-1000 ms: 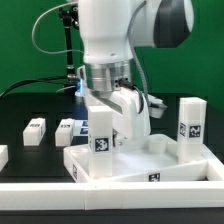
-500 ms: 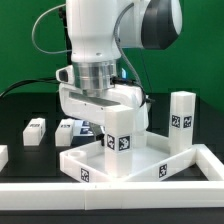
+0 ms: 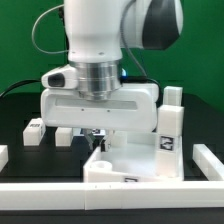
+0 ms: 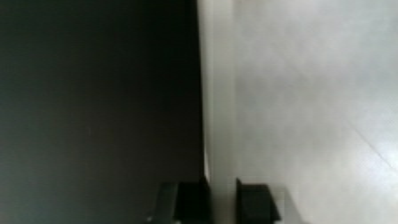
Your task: Assemble desk
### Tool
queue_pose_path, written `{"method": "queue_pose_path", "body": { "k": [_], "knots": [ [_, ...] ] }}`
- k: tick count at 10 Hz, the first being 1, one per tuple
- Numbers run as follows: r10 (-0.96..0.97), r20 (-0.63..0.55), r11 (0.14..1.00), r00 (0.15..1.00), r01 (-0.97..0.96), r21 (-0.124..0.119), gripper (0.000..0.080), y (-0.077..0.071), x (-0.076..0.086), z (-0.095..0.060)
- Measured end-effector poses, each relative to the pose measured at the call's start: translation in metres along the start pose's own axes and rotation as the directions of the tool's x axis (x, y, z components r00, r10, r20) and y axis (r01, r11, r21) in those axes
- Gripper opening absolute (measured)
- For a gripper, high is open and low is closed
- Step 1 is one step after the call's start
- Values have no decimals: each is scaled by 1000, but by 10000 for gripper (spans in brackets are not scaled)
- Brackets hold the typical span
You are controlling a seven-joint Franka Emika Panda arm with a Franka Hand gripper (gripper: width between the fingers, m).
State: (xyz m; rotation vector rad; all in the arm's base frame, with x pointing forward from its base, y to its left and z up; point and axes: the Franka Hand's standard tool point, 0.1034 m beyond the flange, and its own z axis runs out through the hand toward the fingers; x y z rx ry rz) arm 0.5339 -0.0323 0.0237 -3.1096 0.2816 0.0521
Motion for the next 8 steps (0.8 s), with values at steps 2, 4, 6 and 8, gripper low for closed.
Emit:
{"method": "queue_pose_path", "body": {
  "k": [2, 4, 6, 8],
  "knots": [
    [-121, 0, 993, 993, 121, -4, 57, 1, 0, 1],
    [-228, 3, 974, 974, 228, -10, 57, 4, 0, 1],
    [-307, 5, 952, 952, 307, -13, 57, 6, 1, 0],
    [-525, -5, 851, 851, 525, -30, 57, 8, 16, -6]
  ]
}}
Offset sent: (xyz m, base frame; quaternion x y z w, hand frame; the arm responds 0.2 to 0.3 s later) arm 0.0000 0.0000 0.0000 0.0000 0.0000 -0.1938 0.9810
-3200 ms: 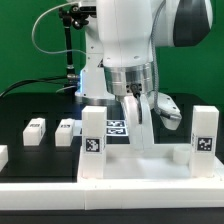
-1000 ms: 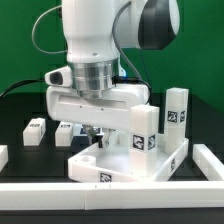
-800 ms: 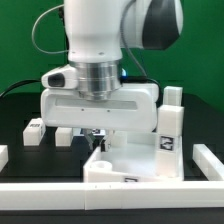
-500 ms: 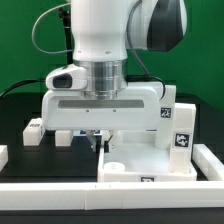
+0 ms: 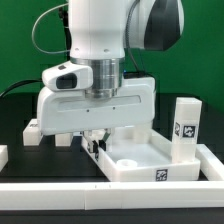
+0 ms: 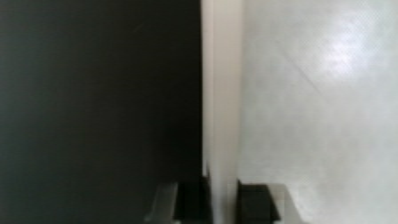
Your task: Assemble desk
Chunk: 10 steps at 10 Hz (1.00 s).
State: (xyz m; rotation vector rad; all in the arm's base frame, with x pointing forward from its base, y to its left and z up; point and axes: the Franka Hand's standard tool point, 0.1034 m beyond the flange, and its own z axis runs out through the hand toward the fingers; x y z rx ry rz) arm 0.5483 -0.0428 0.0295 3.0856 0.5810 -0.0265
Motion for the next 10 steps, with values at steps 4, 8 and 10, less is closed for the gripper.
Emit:
{"method": "queue_pose_path", "body": {
  "k": [4, 8, 10],
  "knots": [
    [-271, 11, 960, 962, 271, -69, 57, 4, 41, 0],
    [-486, 41, 868, 873, 487, -98, 57, 8, 43, 4],
    [-553, 56, 826, 832, 555, -100, 57, 10, 42, 4]
  ]
}}
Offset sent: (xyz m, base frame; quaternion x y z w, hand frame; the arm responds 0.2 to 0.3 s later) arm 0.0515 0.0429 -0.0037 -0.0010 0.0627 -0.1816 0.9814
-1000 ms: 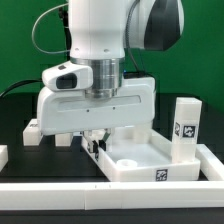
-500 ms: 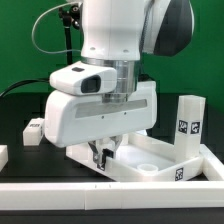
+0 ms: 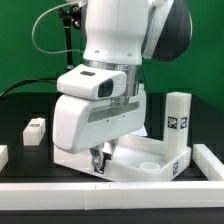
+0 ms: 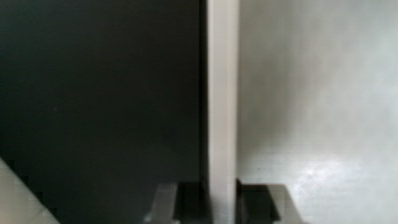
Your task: Assemble desk
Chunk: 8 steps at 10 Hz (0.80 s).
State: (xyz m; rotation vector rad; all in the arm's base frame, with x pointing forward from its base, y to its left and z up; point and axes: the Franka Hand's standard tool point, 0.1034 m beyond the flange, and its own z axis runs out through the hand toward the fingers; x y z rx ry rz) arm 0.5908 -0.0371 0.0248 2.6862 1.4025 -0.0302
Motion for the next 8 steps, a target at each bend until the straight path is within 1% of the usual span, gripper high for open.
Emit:
{"method": "queue_pose_path", "body": {
  "k": [1, 2, 3, 4, 5, 6, 7, 8],
  "knots": [
    [-139, -6, 989, 990, 139, -44, 57, 5, 9, -4],
    [-226, -8, 972, 974, 225, -68, 57, 4, 20, -5],
    [-269, -12, 961, 963, 267, -76, 57, 4, 29, -7],
    [-360, -24, 929, 933, 356, -101, 57, 6, 38, -8],
    [-381, -28, 921, 924, 377, -99, 57, 3, 42, -7],
    [-411, -18, 908, 911, 408, -99, 57, 5, 39, -6],
    [-478, 3, 874, 878, 476, -102, 57, 7, 36, -6],
    [-461, 1, 883, 887, 459, -101, 57, 7, 35, -6]
  ]
}}
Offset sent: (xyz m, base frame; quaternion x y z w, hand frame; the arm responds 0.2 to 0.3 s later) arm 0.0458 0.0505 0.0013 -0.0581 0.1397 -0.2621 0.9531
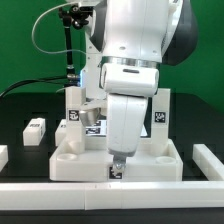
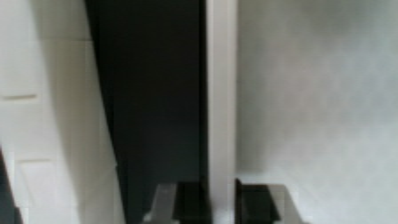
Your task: Assemble desk
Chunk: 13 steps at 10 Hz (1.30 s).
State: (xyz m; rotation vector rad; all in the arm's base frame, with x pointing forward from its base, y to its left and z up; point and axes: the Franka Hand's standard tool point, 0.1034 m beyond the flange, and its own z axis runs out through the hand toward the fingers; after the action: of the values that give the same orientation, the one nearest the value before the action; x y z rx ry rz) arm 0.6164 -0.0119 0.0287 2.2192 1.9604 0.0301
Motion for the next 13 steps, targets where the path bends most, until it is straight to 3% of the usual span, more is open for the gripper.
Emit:
{"method": "queue_pose_path", "body": {
  "k": [3, 6, 9, 13],
  "knots": [
    [-4, -3, 1000, 1000, 4, -7, 57, 1, 2, -1],
    [-8, -32, 999, 999, 7, -50, 57, 30, 29, -15],
    [-20, -37, 999, 999, 19, -37, 57, 33, 51, -6],
    [-35, -7, 999, 999, 35, -41, 59, 34, 50, -3]
  ]
}}
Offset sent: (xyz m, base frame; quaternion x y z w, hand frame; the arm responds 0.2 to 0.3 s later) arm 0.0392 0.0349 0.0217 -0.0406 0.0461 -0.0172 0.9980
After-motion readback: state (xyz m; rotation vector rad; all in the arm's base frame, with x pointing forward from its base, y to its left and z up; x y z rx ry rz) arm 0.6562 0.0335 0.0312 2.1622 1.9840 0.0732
